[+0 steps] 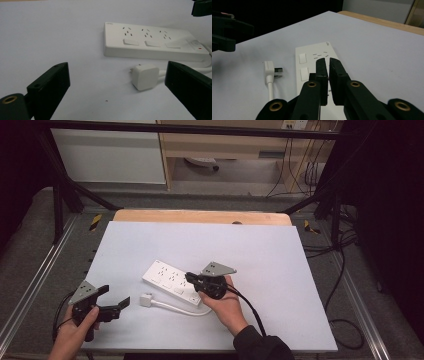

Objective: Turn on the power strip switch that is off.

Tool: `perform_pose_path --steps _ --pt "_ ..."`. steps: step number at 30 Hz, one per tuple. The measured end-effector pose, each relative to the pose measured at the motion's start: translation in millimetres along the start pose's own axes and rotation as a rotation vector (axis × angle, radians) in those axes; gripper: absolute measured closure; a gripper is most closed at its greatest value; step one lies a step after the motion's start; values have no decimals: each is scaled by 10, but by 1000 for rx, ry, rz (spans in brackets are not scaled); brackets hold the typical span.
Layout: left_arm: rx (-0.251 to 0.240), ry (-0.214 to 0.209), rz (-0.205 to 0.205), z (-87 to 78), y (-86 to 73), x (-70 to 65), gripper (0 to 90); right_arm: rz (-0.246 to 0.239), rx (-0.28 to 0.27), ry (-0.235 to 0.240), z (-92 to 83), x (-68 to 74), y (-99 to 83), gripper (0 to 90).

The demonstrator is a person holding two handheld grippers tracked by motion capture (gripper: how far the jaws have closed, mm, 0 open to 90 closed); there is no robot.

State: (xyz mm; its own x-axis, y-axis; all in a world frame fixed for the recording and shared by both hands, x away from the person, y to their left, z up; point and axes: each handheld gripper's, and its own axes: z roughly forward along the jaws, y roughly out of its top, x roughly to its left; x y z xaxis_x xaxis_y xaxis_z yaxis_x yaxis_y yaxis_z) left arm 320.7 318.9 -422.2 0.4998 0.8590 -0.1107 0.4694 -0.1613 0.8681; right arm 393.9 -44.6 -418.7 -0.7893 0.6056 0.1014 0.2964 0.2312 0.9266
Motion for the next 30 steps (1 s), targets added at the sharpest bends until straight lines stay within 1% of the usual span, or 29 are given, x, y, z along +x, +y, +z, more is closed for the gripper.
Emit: perform_pose_path --steps 19,30 --pt "4 -3 2 5 -3 -5 61 -11 27 18 86 63 -45 875" --pt "9 -4 3 8 -5 -7 61 -14 62 18 138 87 -88 877"
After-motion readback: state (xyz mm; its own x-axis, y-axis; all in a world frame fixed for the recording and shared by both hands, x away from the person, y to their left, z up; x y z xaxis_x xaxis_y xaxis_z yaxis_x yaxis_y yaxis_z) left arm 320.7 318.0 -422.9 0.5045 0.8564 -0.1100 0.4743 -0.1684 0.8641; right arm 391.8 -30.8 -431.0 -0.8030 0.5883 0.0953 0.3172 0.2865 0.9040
